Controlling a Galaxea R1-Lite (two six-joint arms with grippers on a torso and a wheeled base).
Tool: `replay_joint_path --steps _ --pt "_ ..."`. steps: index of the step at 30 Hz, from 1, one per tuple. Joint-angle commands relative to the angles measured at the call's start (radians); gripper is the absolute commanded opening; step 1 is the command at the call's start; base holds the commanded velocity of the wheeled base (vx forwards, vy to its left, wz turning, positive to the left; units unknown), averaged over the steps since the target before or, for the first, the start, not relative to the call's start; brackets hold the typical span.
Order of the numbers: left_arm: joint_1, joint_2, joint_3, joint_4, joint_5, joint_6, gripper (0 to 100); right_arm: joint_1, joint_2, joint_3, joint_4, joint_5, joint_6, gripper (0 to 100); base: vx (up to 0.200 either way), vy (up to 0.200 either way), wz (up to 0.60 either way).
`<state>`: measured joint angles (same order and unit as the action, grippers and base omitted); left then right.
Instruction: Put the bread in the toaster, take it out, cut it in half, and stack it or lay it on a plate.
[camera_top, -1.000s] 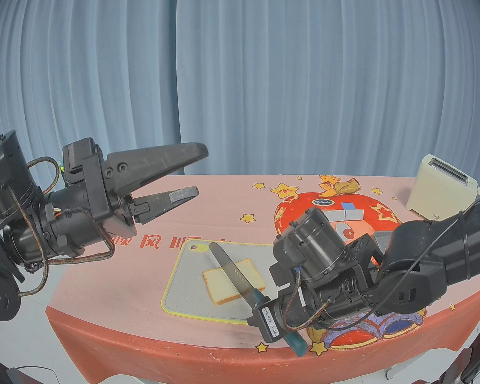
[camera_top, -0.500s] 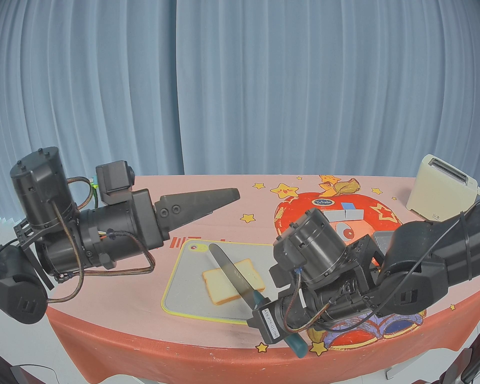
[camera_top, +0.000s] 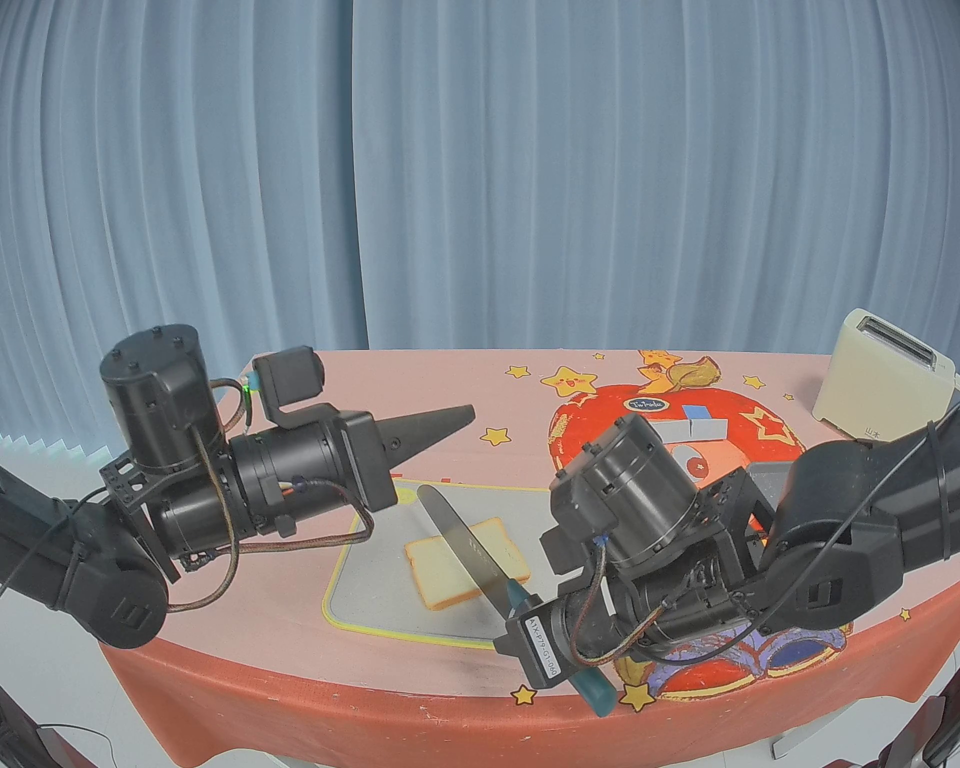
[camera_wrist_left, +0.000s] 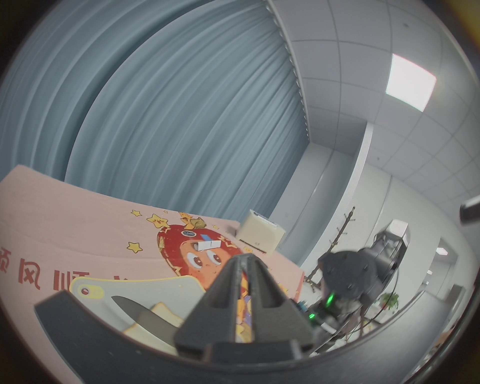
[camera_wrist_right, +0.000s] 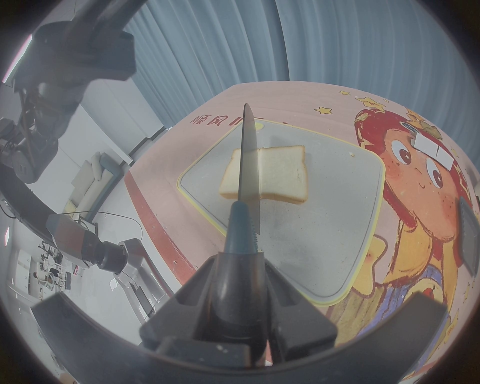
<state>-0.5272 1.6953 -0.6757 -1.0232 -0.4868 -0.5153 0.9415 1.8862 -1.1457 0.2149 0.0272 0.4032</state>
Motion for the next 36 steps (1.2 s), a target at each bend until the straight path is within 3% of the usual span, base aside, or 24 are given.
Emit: replay_joint_path --steps 1,7,11,17,22,23,25,29,32,36 --pt "-0.014 0.055 0.028 -0.015 -0.009 0.037 0 0.002 0.007 0.0 0.001 0.0 0.0 0 0.0 0.0 0.0" --pt "-0.025 0.06 0.033 -0.015 -0.004 0.049 0 0.005 0.005 0.001 0.001 0.0 0.0 0 0.0 0.0 0.0" --pt "-0.023 0.067 0.035 -0.015 -0.006 0.081 0 0.008 0.004 0.001 0.001 0.0 0.003 0 0.0 0.0 0.0" --pt "-0.025 0.072 0.047 -0.015 -0.003 0.087 0 0.01 0.008 0.001 0.001 0.0 0.009 0 0.0 0.0 0.0" --pt "-0.025 0.104 0.054 -0.026 -0.009 0.116 0 0.01 0.01 0.0 0.001 -0.001 0.011 0 0.0 0.0 0.0" --pt "-0.028 0.116 0.056 -0.046 -0.01 0.141 0 0.01 0.008 0.001 0.001 -0.001 0.011 0 0.0 0.0 0.0" --pt "-0.028 0.124 0.056 -0.051 -0.006 0.149 0 0.01 0.007 0.001 0.001 -0.001 0.011 0 0.0 0.0 0.0" --pt "-0.028 0.198 0.056 -0.144 0.002 0.224 0 0.011 0.005 0.001 0.0 0.0 0.011 0 0.0 0.0 0.0" --pt "-0.028 0.222 0.059 -0.259 -0.003 0.227 0 0.011 0.004 0.003 0.0 0.0 0.011 0 0.0 0.0 0.0" --pt "-0.028 0.247 0.058 -0.276 -0.004 0.253 0 0.011 0.007 0.0 0.0 -0.001 0.013 0 0.0 0.0 0.0"
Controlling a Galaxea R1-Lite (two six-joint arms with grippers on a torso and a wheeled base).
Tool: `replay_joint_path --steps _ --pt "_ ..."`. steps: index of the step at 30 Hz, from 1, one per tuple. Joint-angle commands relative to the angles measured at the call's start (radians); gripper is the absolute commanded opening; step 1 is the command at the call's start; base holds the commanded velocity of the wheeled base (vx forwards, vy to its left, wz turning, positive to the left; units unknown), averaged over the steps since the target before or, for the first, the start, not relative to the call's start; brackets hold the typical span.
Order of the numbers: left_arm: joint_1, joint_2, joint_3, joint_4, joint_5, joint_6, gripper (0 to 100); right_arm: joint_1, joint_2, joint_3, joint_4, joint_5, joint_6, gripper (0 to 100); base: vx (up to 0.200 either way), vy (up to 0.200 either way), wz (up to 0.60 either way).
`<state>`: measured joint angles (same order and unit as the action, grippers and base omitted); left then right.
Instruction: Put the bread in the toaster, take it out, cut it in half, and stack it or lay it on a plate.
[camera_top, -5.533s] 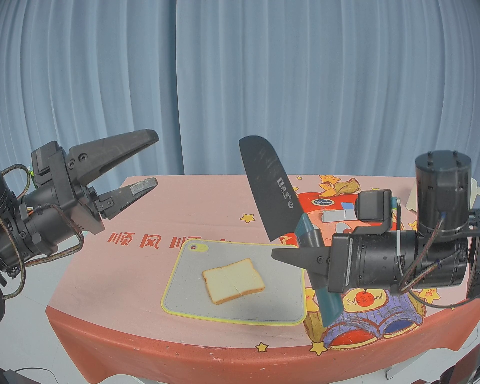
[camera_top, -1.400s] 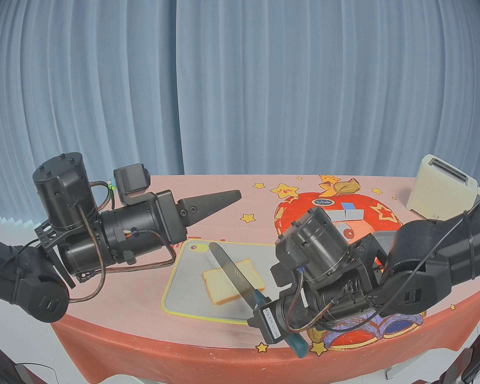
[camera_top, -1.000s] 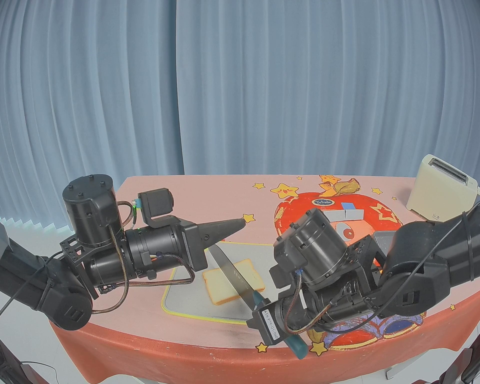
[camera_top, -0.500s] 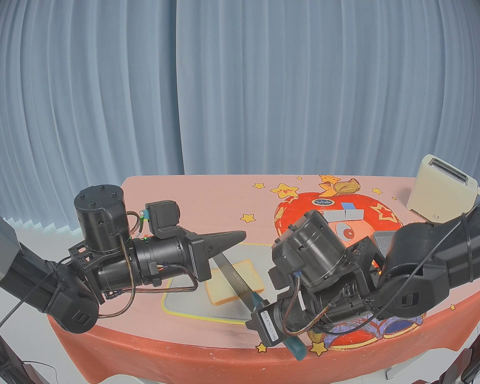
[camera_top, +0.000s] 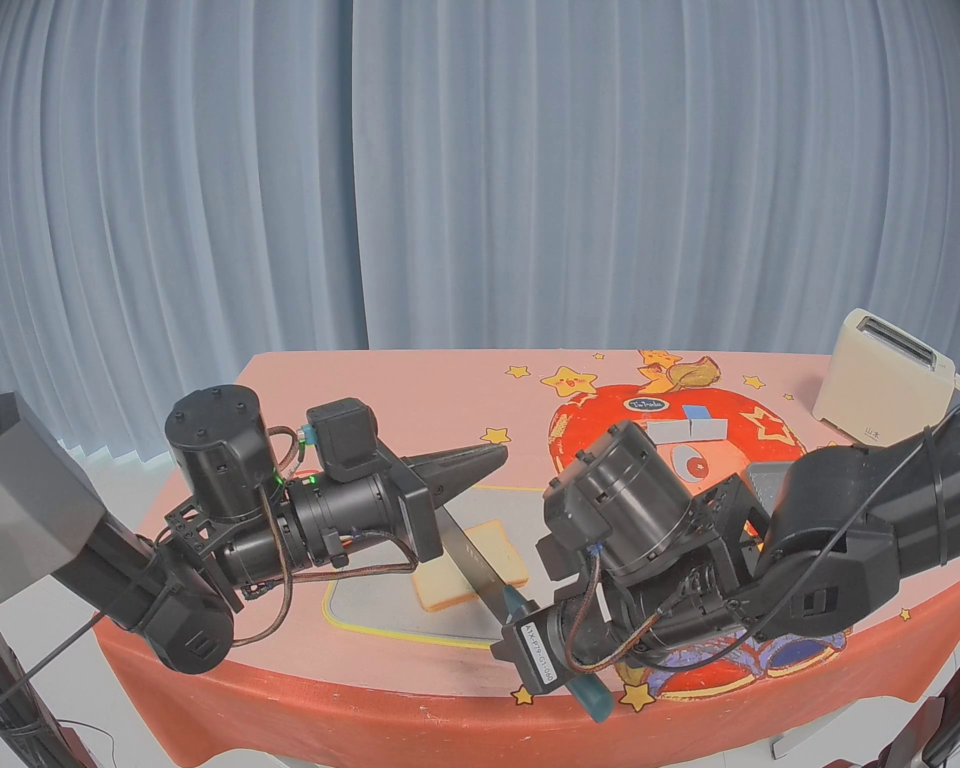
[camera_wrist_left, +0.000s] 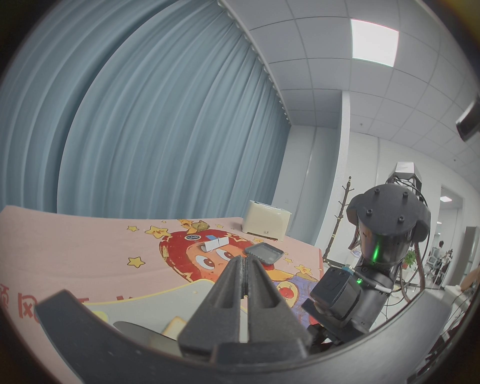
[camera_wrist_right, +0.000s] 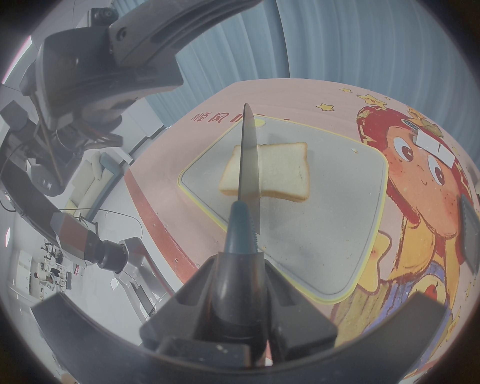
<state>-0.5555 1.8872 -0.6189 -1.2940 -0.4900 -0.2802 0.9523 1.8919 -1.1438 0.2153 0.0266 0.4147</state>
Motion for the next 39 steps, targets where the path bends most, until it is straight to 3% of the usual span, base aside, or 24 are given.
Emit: replay_joint_path --steps 1,3,6,14,21,23,29,39 --pt "0.0 0.078 0.001 -0.008 0.001 0.039 0 0.0 0.003 -0.002 -0.001 -0.001 0.001 0 0.0 0.0 0.0" --pt "0.0 0.121 -0.004 -0.018 0.002 0.084 0 0.0 0.003 -0.002 -0.001 -0.001 0.001 0 0.0 0.0 0.0" --pt "0.0 0.139 -0.005 -0.037 0.001 0.092 0 0.0 -0.001 -0.002 -0.001 -0.001 0.001 0 0.0 0.0 0.0" --pt "0.013 0.136 -0.018 -0.041 0.004 0.09 0 -0.001 0.001 -0.002 -0.001 -0.001 0.001 0 0.0 0.0 0.0" --pt "0.063 0.087 -0.007 -0.041 0.004 0.087 0 0.0 0.003 -0.005 0.001 -0.001 0.004 0 0.0 0.0 0.0" --pt "0.085 0.078 -0.001 -0.041 0.004 0.085 0 0.0 0.003 -0.011 0.001 -0.002 0.026 0 0.0 0.0 0.0" --pt "0.085 0.078 0.015 -0.044 0.004 0.087 0 0.016 0.013 -0.027 0.003 -0.019 0.069 0 0.0 0.0 0.0" --pt "0.078 0.076 0.038 -0.044 0.001 0.092 0 0.014 0.03 -0.028 0.003 -0.024 0.07 0 0.0 0.0 0.0"
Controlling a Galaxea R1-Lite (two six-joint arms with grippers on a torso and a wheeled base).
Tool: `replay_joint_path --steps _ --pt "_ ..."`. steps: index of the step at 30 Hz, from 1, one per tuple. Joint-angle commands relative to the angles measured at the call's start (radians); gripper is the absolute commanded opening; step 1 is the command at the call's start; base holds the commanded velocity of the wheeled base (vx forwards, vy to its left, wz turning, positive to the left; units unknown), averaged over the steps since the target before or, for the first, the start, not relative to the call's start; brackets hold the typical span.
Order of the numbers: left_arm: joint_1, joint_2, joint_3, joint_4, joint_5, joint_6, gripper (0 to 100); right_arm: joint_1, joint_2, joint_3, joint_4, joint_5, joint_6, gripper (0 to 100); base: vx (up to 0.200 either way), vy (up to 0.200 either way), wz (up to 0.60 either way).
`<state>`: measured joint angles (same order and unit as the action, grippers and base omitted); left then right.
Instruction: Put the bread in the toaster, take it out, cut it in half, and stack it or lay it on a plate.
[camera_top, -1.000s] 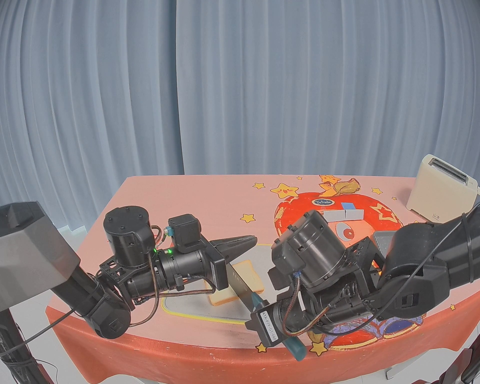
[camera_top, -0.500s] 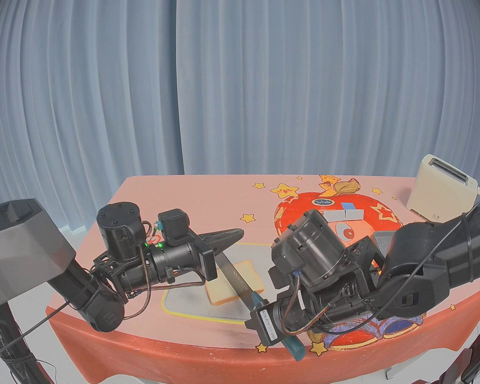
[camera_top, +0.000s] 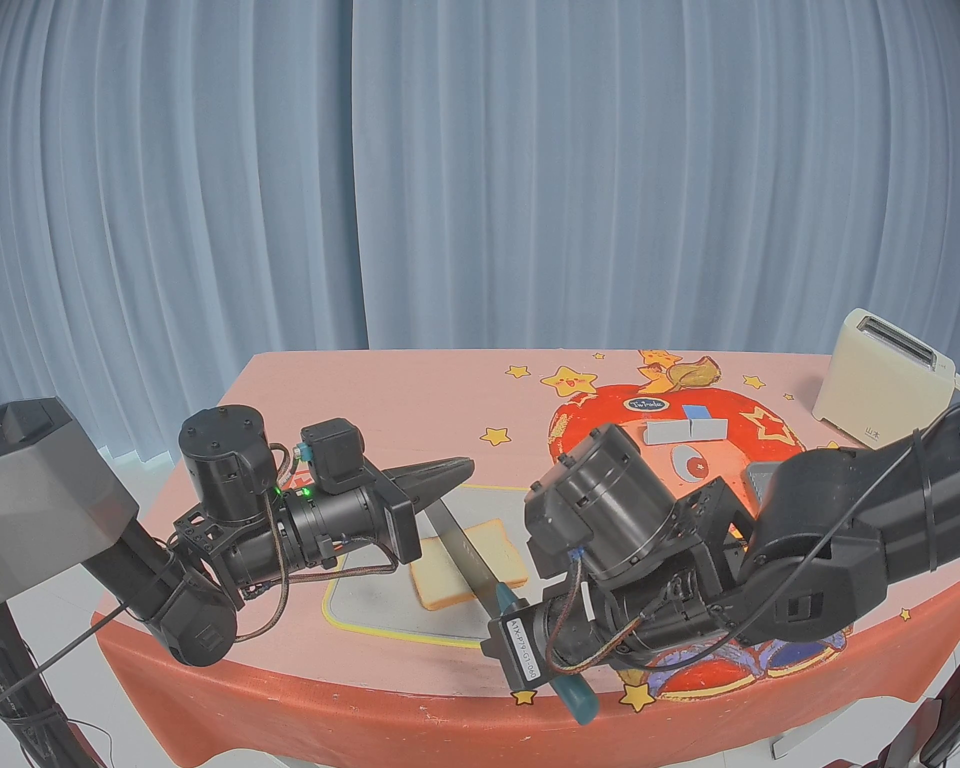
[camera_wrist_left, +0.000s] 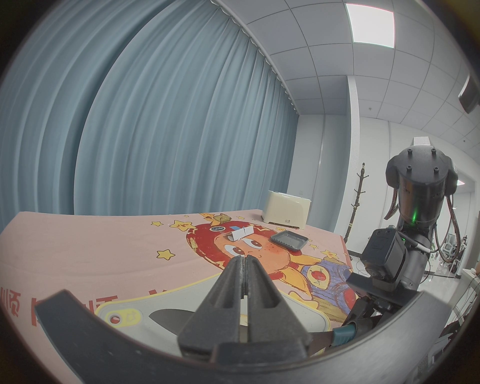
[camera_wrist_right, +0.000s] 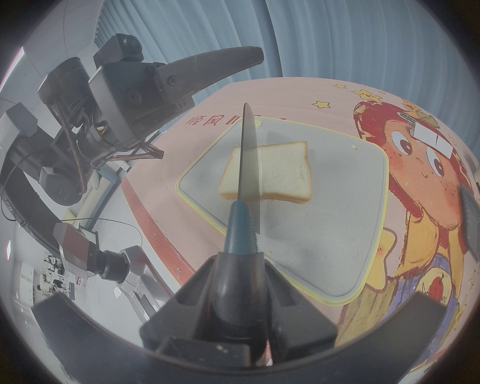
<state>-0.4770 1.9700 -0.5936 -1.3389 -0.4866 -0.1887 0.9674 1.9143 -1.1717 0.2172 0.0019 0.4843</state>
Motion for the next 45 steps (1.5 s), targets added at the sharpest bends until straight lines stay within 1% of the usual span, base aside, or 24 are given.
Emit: replay_joint_path --steps 1,4,45 --pt "0.0 -0.007 0.015 0.001 -0.003 0.0 0 -0.001 0.008 0.001 0.001 0.001 0.0 0 0.0 0.0 0.0" --pt "0.0 -0.007 0.041 0.0 -0.007 0.002 0 -0.003 0.003 0.001 0.001 0.0 -0.001 0 0.0 0.0 0.0" --pt "-0.005 -0.008 0.046 0.0 -0.007 0.003 0 -0.018 -0.004 0.006 -0.002 -0.007 -0.01 0 0.0 0.0 0.0"
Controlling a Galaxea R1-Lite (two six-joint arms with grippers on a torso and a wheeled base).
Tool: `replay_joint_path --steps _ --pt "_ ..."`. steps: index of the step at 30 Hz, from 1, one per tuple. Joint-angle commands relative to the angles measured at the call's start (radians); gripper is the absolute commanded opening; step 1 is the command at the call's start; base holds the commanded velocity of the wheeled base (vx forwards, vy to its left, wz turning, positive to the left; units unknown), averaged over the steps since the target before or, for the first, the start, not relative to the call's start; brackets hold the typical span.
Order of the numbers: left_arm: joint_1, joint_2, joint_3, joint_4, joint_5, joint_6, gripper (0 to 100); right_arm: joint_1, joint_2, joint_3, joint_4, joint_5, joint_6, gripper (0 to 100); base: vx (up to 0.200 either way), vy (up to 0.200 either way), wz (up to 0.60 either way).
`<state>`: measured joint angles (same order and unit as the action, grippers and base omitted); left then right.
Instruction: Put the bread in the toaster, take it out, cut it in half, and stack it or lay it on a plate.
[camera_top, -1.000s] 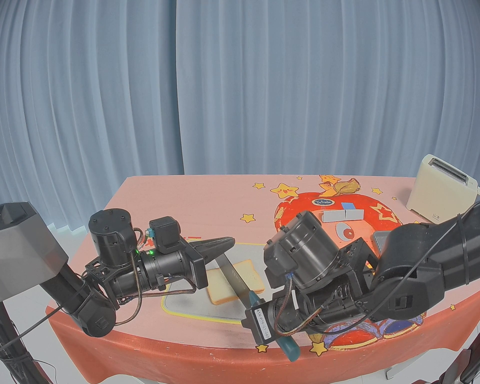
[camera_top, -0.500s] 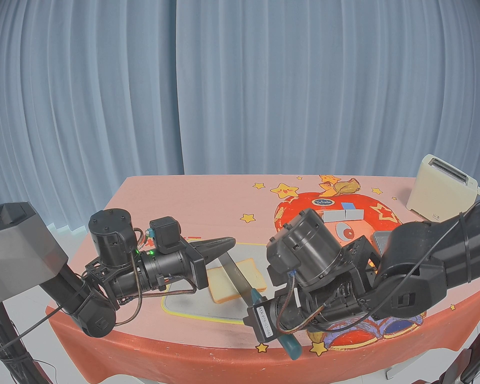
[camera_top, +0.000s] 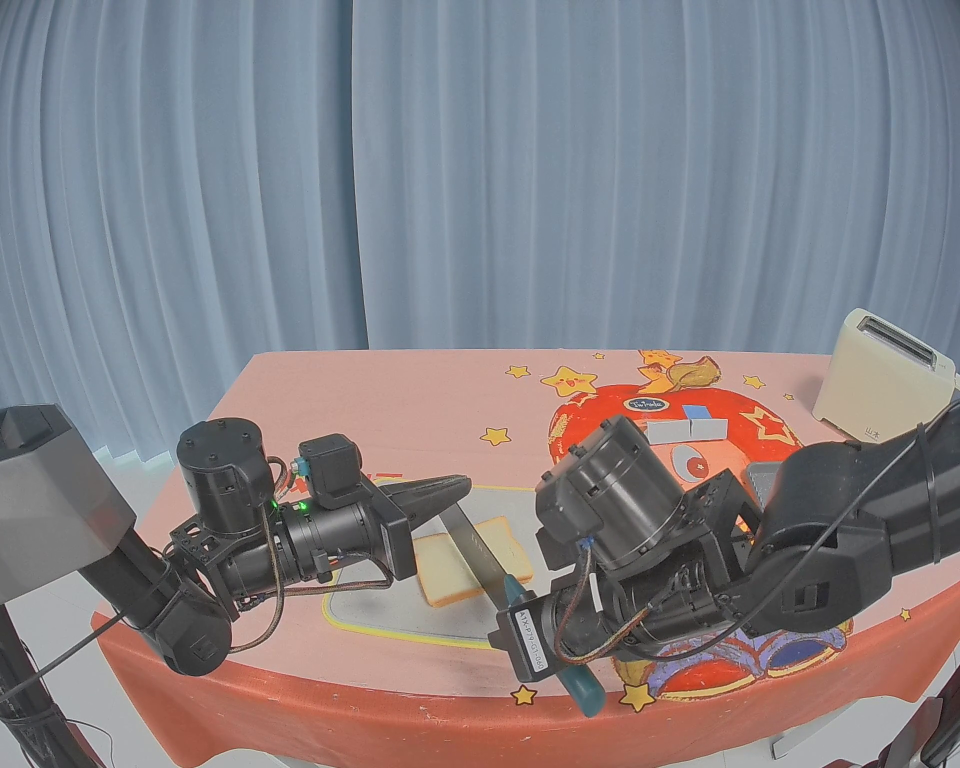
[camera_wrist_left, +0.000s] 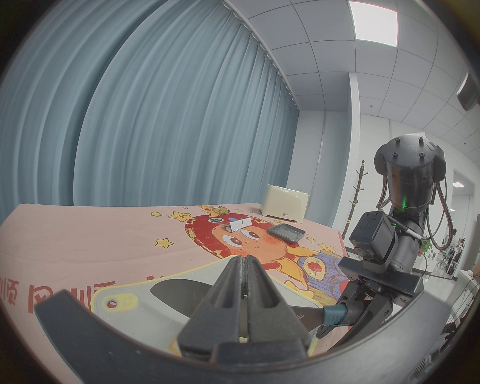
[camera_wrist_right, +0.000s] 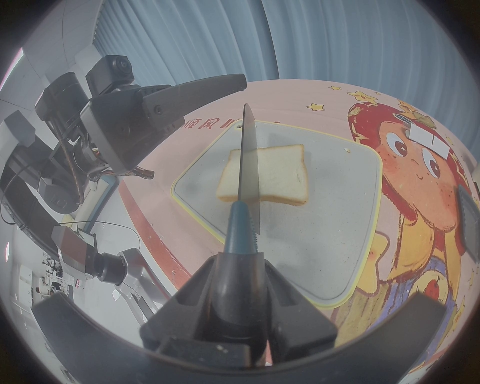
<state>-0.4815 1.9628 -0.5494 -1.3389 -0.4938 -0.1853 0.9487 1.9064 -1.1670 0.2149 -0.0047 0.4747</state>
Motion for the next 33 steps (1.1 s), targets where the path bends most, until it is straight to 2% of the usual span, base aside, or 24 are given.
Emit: replay_joint_path --steps 1,12,15,17,18,19,20,24,27,33 --pt "0.0 -0.001 0.003 0.0 0.0 0.0 0 0.001 0.005 0.001 0.001 0.0 -0.001 0 0.0 0.0 0.0" --pt "0.0 0.015 0.006 0.0 0.0 0.004 0 0.002 0.013 0.001 0.001 0.0 -0.001 0 0.0 0.0 0.0" --pt "0.0 0.019 0.02 0.001 0.0 0.037 0 0.007 0.013 0.001 0.001 0.0 0.001 0 0.0 0.0 0.0" --pt "0.0 0.021 0.02 0.0 0.003 0.07 0 0.007 0.01 0.001 0.001 0.0 0.001 0 0.0 0.0 0.0" --pt "0.0 0.021 0.02 0.0 0.003 0.076 0 0.007 0.008 0.001 0.001 0.0 0.001 0 0.0 0.0 0.0" --pt "0.001 0.028 0.019 0.0 -0.002 0.104 0 0.007 0.008 0.001 0.001 0.0 0.001 0 0.0 0.0 0.0" --pt "0.0 0.03 0.019 0.0 -0.002 0.118 0 0.007 0.008 0.001 0.001 0.0 0.001 0 0.0 0.0 0.0" --pt "-0.019 0.031 0.009 0.0 -0.002 0.152 0 0.008 0.008 0.001 0.001 0.0 0.001 0 0.0 0.0 0.0" --pt "-0.029 0.05 -0.007 0.001 0.004 0.168 0 0.008 0.005 0.003 0.001 0.0 0.001 0 0.0 0.0 0.0" --pt "-0.029 0.107 -0.058 0.004 0.009 0.168 0 0.008 0.005 0.001 0.001 0.0 0.001 0 0.0 0.0 0.0"
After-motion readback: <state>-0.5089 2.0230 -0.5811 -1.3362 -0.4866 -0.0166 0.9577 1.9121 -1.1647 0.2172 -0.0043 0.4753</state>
